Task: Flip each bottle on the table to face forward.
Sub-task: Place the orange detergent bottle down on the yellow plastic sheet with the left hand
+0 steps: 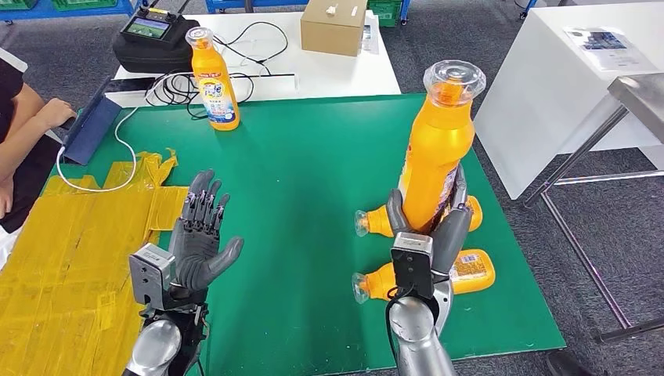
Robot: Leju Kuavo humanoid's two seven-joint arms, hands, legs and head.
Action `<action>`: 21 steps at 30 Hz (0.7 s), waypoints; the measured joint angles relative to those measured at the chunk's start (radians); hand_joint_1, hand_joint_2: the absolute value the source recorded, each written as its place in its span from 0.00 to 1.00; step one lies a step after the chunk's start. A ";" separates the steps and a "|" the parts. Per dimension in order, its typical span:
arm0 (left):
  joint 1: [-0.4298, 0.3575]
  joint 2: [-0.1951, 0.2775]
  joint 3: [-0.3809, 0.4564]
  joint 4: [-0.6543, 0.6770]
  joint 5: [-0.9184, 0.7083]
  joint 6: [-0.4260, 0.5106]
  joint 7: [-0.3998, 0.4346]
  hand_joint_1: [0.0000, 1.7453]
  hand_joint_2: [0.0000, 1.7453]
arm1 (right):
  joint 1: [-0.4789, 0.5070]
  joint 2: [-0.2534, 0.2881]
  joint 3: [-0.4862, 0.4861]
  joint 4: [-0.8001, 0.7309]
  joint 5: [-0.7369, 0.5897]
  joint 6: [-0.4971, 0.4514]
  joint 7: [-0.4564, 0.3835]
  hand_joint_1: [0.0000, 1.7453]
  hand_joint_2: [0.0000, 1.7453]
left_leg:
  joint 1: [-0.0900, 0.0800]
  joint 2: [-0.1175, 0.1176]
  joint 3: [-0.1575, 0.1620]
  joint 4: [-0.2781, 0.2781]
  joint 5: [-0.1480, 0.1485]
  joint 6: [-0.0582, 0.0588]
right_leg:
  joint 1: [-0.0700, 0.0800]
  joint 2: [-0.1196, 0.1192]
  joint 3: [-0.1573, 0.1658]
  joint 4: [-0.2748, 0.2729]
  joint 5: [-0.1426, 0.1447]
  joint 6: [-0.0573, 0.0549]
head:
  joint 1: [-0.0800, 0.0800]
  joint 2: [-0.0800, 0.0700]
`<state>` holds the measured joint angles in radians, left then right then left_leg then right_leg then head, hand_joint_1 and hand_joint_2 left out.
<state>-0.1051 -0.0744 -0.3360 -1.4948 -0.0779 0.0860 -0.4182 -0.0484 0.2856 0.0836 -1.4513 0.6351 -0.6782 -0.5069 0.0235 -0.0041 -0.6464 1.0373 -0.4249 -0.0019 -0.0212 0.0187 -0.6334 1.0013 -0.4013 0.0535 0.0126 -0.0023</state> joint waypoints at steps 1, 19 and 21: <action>0.000 0.000 0.000 0.000 -0.002 -0.002 0.002 0.00 1.00 | -0.003 -0.007 0.009 0.007 0.012 0.003 0.030 0.99 1.00 | 0.000 0.000 0.000 0.000 0.000 0.000 | 0.000 0.000 0.000 0.000 0.000 0.000 | 0.000 0.000; -0.020 -0.002 0.000 0.006 0.009 -0.070 0.013 0.00 1.00 | -0.123 -0.078 0.471 0.328 0.260 0.130 0.132 1.00 1.00 | 0.001 0.000 0.000 0.000 0.000 0.000 | 0.000 0.000 0.000 0.000 0.000 0.000 | 0.000 0.000; -0.026 -0.002 0.000 0.012 0.012 -0.075 0.011 0.00 1.00 | -0.130 -0.082 0.504 0.340 0.288 0.106 0.136 1.00 1.00 | 0.001 0.000 0.000 0.000 0.000 0.000 | 0.000 0.000 0.000 0.000 0.000 0.000 | 0.000 0.000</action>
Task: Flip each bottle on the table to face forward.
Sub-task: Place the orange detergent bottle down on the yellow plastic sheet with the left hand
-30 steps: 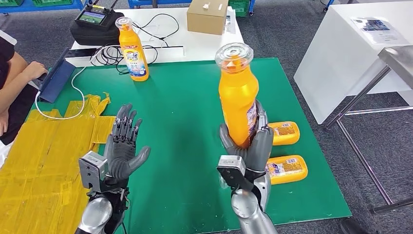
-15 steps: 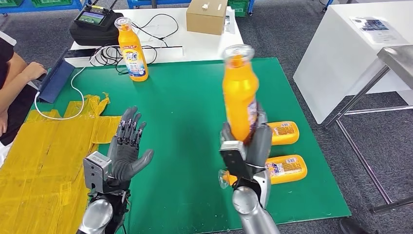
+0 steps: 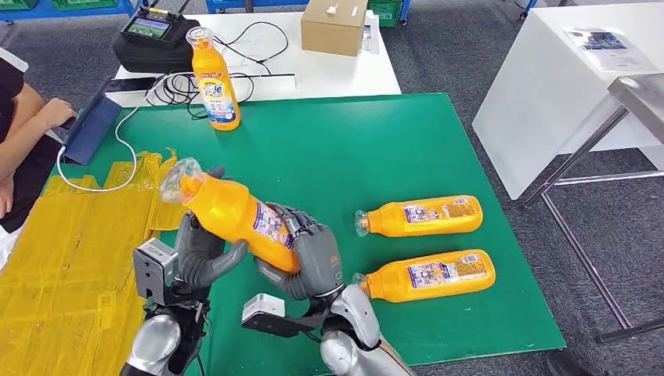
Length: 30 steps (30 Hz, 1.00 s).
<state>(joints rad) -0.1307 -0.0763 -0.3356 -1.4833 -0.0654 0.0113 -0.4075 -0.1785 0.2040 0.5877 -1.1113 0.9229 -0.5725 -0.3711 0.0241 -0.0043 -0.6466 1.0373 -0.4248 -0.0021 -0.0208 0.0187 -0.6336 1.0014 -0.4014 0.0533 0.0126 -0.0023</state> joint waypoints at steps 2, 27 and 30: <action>-0.004 0.000 0.000 0.005 0.002 -0.007 -0.001 0.00 1.00 | -0.006 -0.002 0.027 0.011 0.024 -0.023 0.006 1.00 1.00 | 0.000 0.000 0.000 0.000 0.000 0.000 | 0.000 0.000 0.000 0.000 0.000 0.000 | 0.000 0.000; -0.019 0.000 0.000 0.040 0.023 -0.021 -0.001 0.00 1.00 | -0.062 -0.012 0.106 0.113 0.029 -0.068 0.051 1.00 1.00 | 0.000 0.000 0.000 0.000 0.000 0.000 | 0.000 0.000 0.000 0.000 0.000 0.000 | 0.000 0.000; -0.019 0.000 0.000 0.041 0.023 -0.021 -0.002 0.57 1.00 | -0.063 -0.012 0.107 0.116 0.026 -0.068 0.051 1.00 1.00 | 0.000 0.000 0.000 0.000 0.000 0.000 | 0.000 0.000 0.000 0.000 0.000 0.000 | 0.000 0.000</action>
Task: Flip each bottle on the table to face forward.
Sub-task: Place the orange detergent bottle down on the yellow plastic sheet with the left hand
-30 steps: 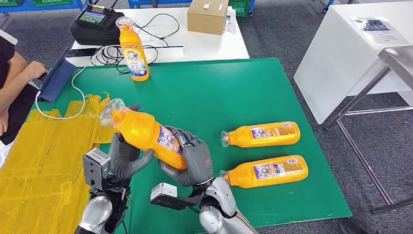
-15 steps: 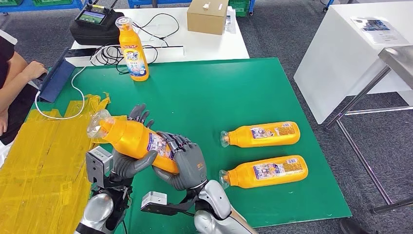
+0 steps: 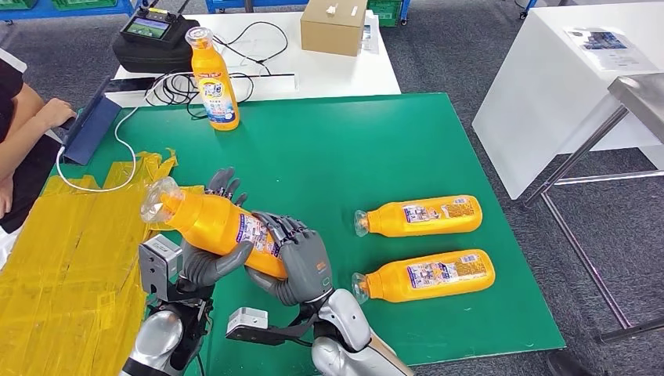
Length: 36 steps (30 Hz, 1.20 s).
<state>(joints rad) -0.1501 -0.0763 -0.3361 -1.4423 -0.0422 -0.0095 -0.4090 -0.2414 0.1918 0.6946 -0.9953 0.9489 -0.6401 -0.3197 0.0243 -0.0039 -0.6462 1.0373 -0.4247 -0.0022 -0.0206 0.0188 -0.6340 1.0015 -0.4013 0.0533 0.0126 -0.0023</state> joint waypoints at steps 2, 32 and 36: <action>0.000 0.000 0.000 0.000 0.001 0.000 0.000 1.00 1.00 | -0.002 0.000 0.000 0.004 -0.006 0.000 0.000 1.00 1.00 | 0.000 0.000 0.000 0.000 0.000 0.000 | 0.000 0.000 0.000 0.000 0.000 0.000 | 0.000 0.000; -0.012 -0.005 0.000 0.001 -0.115 0.100 0.002 1.00 1.00 | 0.071 -0.027 -0.059 -0.210 -0.083 -0.031 -0.003 0.00 1.00 | 0.000 0.000 0.000 0.000 0.000 0.000 | 0.000 0.000 0.000 0.000 0.000 0.000 | 0.000 0.000; -0.012 -0.003 0.000 0.001 -0.118 0.102 0.002 1.00 1.00 | 0.077 -0.030 -0.067 -0.240 -0.083 -0.031 -0.003 0.00 1.00 | 0.000 0.000 0.000 0.000 0.000 0.000 | 0.000 0.000 0.000 0.000 0.000 0.000 | 0.000 0.000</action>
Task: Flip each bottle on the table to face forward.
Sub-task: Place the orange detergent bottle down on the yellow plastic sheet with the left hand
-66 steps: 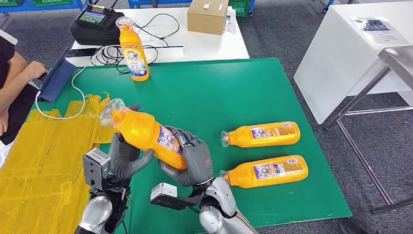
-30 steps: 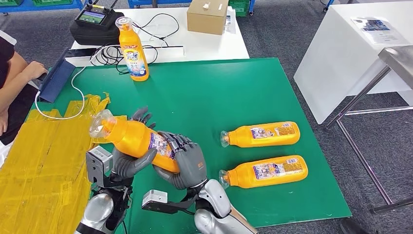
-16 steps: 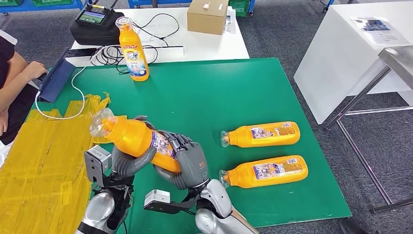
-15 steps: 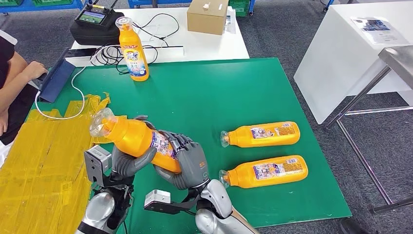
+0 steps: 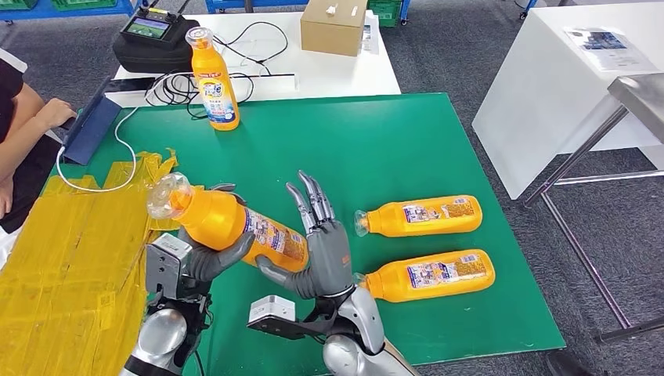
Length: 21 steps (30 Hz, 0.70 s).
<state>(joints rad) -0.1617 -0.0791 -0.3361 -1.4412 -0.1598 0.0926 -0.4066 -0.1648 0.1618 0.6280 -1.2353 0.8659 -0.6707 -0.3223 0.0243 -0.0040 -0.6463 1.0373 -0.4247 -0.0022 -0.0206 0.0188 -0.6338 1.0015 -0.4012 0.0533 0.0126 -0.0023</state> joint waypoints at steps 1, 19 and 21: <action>0.000 0.000 0.000 0.000 0.000 0.000 0.000 1.00 1.00 | 0.001 0.000 -0.001 -0.004 0.000 0.000 0.000 0.00 1.00 | 0.000 0.000 0.000 0.000 0.000 0.000 | 0.000 0.000 0.000 0.000 0.000 0.000 | 0.000 0.000; -0.184 0.221 -0.066 0.197 -1.283 0.085 0.523 1.00 1.00 | 0.085 -0.069 -0.166 -0.252 0.059 0.204 0.144 0.00 1.00 | 0.000 0.001 0.001 0.000 0.001 0.000 | 0.000 0.000 -0.001 0.000 0.001 -0.001 | 0.000 0.000; -0.246 0.278 -0.110 0.296 -1.373 0.079 0.607 1.00 1.00 | 0.078 -0.105 -0.209 -0.256 0.151 0.272 0.235 0.00 1.00 | 0.000 0.001 0.002 0.000 0.001 0.000 | 0.000 0.000 0.000 0.000 0.001 -0.001 | 0.000 0.000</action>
<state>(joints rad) -0.4081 0.1989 -0.4460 -1.1450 -1.5325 0.1721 0.2002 -0.0864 0.0568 0.4194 -1.4916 1.0167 -0.3983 -0.0868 0.0244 -0.0030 -0.6448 1.0373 -0.4238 -0.0023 -0.0205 0.0192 -0.6342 1.0016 -0.4002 0.0527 0.0127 -0.0023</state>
